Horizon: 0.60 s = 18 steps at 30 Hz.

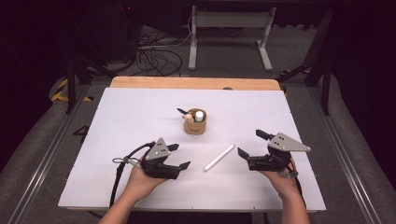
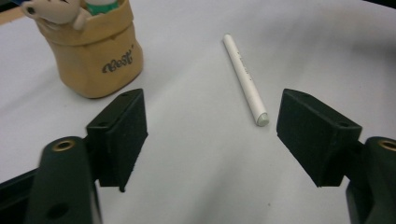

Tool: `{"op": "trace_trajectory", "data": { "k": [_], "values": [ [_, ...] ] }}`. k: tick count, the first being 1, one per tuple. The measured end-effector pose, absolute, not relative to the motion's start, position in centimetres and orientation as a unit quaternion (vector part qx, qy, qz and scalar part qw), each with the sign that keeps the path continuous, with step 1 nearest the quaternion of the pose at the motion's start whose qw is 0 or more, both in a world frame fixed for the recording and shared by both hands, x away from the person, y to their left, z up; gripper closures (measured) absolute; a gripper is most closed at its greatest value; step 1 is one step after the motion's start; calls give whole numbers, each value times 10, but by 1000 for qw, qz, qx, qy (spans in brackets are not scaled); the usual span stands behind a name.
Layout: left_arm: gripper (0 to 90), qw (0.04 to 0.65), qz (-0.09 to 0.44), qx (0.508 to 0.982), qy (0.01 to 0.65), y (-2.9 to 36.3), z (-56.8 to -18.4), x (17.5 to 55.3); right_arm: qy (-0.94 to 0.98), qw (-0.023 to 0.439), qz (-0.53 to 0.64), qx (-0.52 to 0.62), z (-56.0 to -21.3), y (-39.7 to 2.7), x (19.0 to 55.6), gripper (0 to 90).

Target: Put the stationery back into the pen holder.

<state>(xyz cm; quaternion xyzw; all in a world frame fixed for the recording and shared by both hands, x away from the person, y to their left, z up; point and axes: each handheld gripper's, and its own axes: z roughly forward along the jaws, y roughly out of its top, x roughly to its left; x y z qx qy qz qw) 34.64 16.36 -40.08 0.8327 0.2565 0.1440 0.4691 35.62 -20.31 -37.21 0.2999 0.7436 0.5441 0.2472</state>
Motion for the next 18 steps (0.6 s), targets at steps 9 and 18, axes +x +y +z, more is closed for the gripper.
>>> {"op": "trace_trajectory", "data": {
  "k": [9,18],
  "values": [
    [284,448,138,845,257,124,-396,357,736,260,546,304,-367,-210,353,69],
    [333,452,118,845,260,85,-391,373,732,268,549,302,-363,-212,351,75]
  ]
}}
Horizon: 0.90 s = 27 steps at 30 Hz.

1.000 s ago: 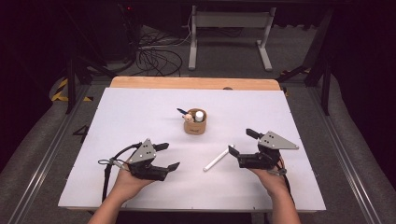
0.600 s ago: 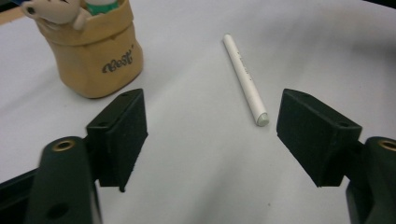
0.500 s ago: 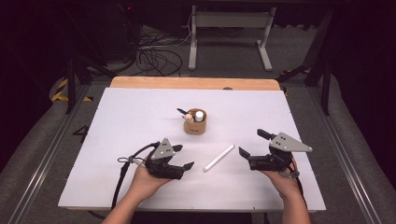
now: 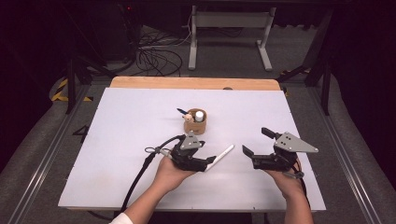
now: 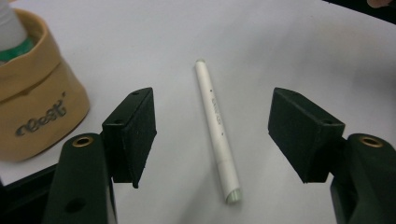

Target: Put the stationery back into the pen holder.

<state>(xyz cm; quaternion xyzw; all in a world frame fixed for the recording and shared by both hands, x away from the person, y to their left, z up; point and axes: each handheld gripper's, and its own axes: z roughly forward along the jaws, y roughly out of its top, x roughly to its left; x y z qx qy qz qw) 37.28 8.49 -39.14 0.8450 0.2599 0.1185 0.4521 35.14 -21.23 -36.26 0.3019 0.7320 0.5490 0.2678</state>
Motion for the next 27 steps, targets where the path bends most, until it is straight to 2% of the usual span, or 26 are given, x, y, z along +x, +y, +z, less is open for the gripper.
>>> {"op": "trace_trajectory", "data": {
  "k": [12,27],
  "values": [
    [396,436,128,851,263,42,-394,395,729,276,547,305,-361,-214,351,80],
    [492,409,133,854,292,12,-407,409,725,281,546,312,-359,-217,351,90]
  ]
}}
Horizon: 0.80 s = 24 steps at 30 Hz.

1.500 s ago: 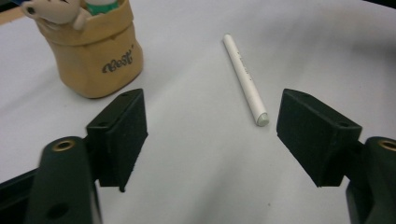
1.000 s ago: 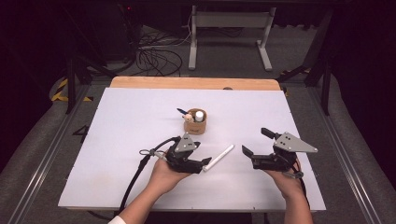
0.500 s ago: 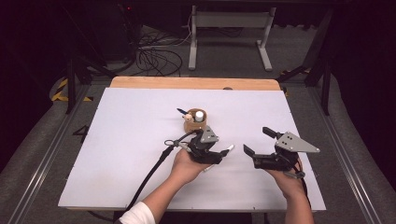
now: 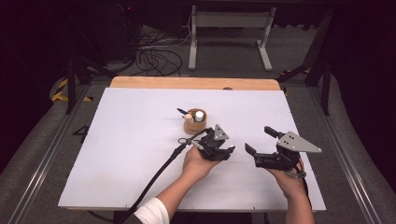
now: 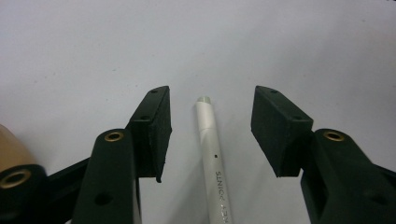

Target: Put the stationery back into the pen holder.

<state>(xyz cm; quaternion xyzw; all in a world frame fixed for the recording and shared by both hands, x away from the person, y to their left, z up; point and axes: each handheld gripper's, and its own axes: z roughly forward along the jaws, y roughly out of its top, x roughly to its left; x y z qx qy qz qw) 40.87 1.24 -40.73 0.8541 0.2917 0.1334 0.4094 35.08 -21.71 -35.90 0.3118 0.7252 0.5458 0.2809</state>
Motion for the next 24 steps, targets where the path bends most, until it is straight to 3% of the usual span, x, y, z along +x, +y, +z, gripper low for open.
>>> {"op": "trace_trajectory", "data": {
  "k": [24],
  "values": [
    [589,367,112,868,316,-7,-426,416,724,280,543,320,-359,-218,351,103]
  ]
}}
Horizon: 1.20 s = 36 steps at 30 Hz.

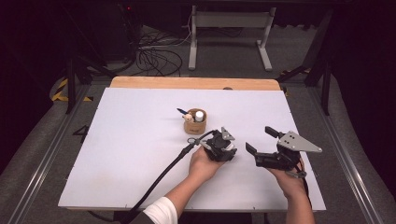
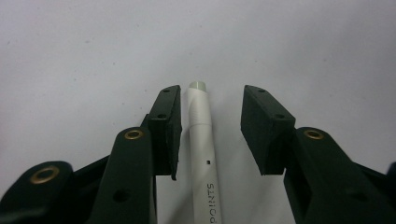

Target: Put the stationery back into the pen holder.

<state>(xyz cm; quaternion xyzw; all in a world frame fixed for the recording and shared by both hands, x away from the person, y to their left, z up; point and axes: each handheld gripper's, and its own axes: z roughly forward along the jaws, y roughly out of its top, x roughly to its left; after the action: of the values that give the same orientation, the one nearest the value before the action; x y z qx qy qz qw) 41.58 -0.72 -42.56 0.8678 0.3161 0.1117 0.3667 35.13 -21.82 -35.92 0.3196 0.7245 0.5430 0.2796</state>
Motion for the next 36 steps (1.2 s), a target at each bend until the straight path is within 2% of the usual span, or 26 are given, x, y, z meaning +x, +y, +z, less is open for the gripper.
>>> {"op": "trace_trajectory", "data": {
  "k": [15,23,30,36],
  "values": [
    [643,349,126,869,326,-9,-431,421,727,279,540,320,-360,-216,352,106],
    [704,344,132,874,317,-10,-430,419,728,278,544,312,-360,-214,351,106],
    [776,344,124,877,311,-9,-430,420,727,280,544,312,-360,-214,351,108],
    [781,347,113,877,311,-6,-429,421,729,279,543,309,-361,-211,351,109]
  ]
}}
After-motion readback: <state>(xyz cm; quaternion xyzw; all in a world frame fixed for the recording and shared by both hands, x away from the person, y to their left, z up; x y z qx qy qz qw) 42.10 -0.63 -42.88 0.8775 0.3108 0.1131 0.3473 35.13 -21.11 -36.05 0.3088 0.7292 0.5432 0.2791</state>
